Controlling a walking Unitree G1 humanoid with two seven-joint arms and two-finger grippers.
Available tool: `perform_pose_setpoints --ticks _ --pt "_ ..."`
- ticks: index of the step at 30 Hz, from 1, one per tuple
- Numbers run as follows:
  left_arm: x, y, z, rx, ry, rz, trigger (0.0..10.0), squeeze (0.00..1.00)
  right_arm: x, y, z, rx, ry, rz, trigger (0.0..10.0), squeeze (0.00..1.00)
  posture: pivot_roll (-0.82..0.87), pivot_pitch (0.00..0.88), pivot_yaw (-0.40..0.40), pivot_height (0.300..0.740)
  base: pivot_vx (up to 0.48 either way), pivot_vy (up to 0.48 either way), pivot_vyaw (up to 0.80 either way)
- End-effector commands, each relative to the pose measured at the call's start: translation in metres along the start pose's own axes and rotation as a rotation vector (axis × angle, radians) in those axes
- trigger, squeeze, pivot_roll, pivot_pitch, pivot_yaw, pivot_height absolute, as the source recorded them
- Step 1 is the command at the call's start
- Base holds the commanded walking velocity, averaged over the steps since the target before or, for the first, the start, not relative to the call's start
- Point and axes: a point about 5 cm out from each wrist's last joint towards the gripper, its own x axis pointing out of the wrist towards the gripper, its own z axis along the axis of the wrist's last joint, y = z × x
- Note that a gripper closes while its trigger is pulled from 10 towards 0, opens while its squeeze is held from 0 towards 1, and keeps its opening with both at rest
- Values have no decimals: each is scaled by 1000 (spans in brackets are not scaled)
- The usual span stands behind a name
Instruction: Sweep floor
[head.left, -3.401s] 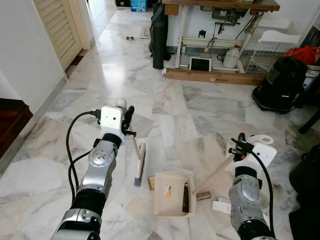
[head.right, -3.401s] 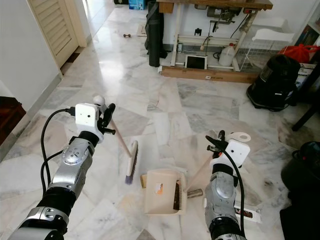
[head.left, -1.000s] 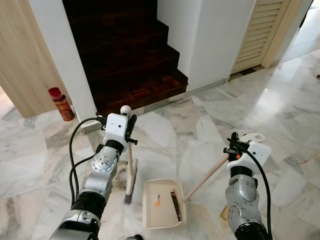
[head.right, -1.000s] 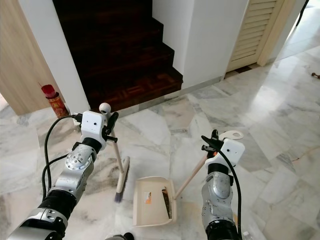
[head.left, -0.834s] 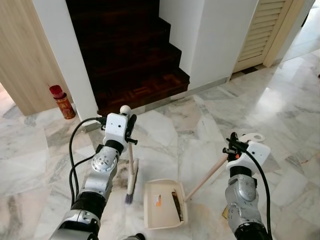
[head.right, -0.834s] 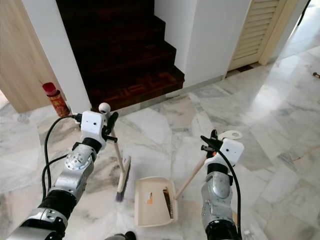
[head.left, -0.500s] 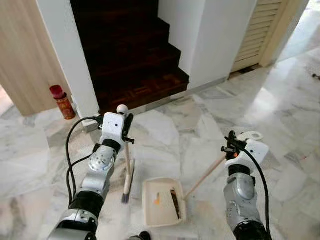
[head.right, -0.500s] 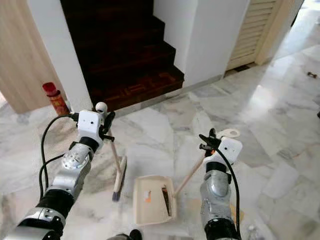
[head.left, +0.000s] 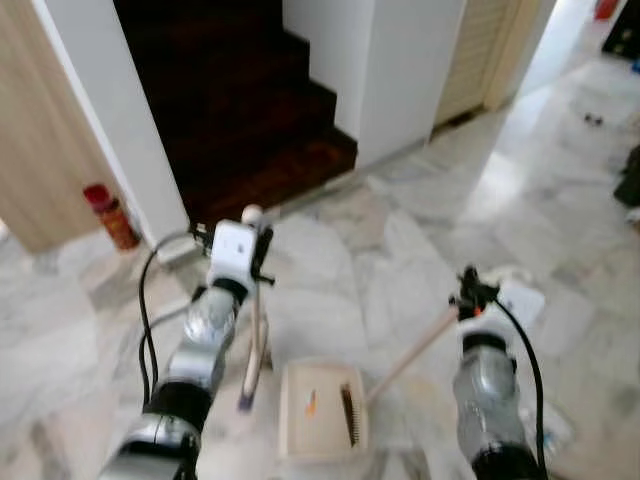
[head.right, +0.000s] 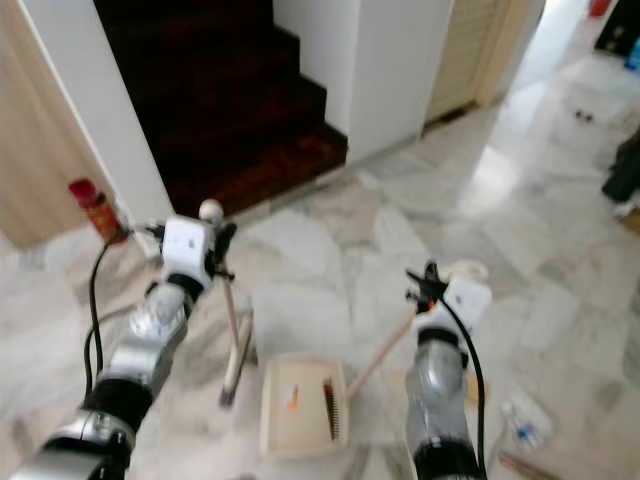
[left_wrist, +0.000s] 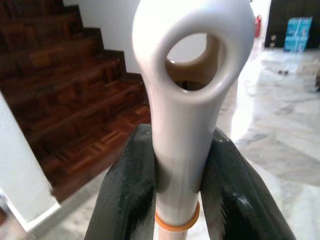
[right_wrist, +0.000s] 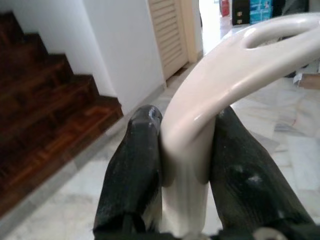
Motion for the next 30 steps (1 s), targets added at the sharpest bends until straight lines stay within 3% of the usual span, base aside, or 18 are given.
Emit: perform_pose_setpoints --ticks 1,13,18,30 --pt "1 13 10 33 -37 28 10000 0 4 13 9 15 -39 37 10000 0 95 48 -18 740 0 292 0" --pt "1 13 10 33 -38 28 10000 0 4 15 7 -5 -33 53 10000 0 98 47 -18 740 0 293 0" --pt "1 14 10 37 -35 27 10000 0 3 18 9 -4 -47 74 10000 0 97 51 -16 740 0 292 795" --pt "2 13 11 40 -31 20 10000 0 4 17 8 17 -36 63 10000 0 100 54 -14 740 0 293 0"
